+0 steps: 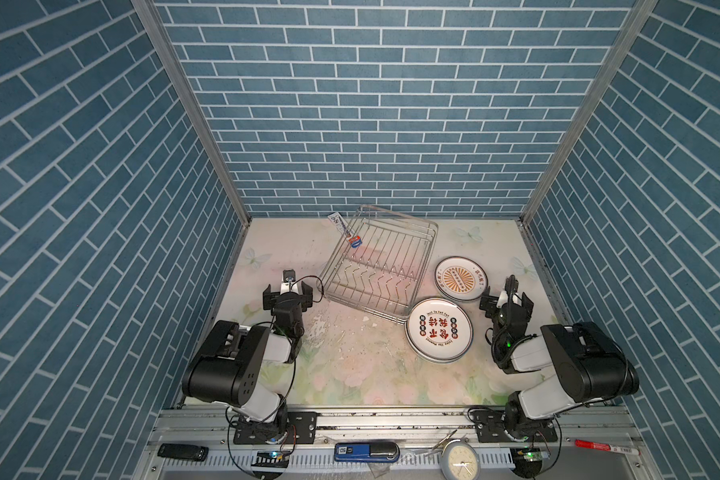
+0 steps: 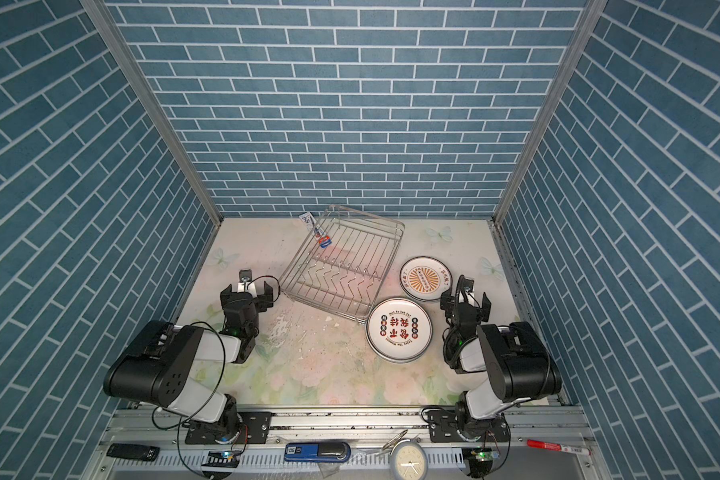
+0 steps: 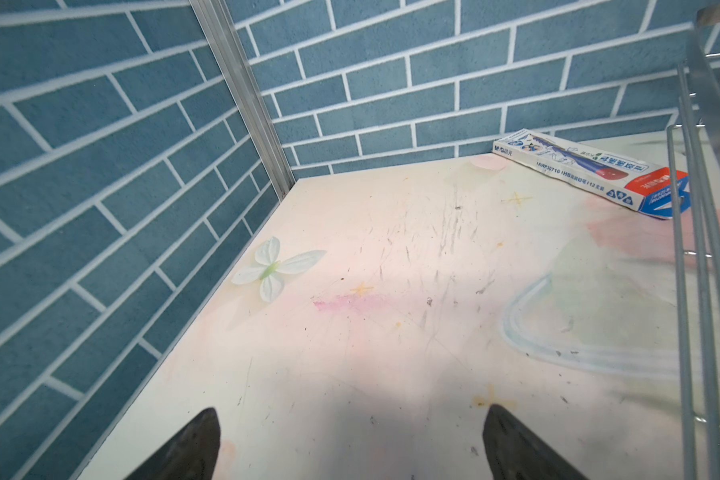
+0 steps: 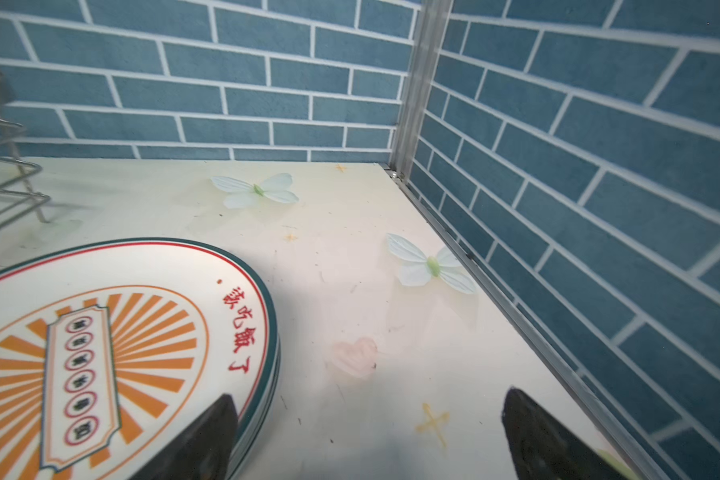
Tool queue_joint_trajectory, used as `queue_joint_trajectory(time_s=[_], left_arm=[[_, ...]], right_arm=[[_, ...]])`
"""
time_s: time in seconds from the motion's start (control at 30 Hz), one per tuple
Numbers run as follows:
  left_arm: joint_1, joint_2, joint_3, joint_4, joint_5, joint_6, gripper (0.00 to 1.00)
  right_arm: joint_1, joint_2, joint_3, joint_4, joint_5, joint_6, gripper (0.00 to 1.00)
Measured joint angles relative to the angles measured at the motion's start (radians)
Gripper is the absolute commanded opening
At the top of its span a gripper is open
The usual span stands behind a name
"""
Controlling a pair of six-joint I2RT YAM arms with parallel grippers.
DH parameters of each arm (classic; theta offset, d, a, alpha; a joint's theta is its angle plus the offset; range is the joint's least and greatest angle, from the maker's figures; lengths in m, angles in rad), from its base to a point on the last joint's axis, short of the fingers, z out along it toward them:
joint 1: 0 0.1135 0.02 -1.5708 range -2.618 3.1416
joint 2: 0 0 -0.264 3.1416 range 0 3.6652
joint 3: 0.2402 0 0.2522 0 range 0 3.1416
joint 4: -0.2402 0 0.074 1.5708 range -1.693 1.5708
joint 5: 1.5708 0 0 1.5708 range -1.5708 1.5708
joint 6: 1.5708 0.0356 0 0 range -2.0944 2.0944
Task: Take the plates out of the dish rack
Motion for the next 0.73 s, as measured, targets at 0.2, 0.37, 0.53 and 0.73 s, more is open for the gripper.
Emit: queue_joint_trajectory(time_s=[0.2, 0.37, 0.53, 0.73], left_arm=[[0.001, 0.002, 0.000, 0.003, 0.002, 0.000, 0.99], [0.001, 0.002, 0.000, 0.004, 0.002, 0.000, 0.99], [0.002, 0.002, 0.000, 0.003, 0.002, 0.000, 0.99], [0.002, 0.002, 0.008, -0.005, 0.002, 0.000, 0.99]], right_arm=[[-0.034, 0.047, 0.000, 0.045, -0.114, -0.008, 0.99], [-0.048, 0.046, 0.006, 0.022, -0.124, -0.008, 0.99], [-0.048, 0.047, 0.006, 0.042, -0.129, -0.008, 0.99], [-0.062, 0.037, 0.053, -0.071, -0.148, -0.005, 0.99]])
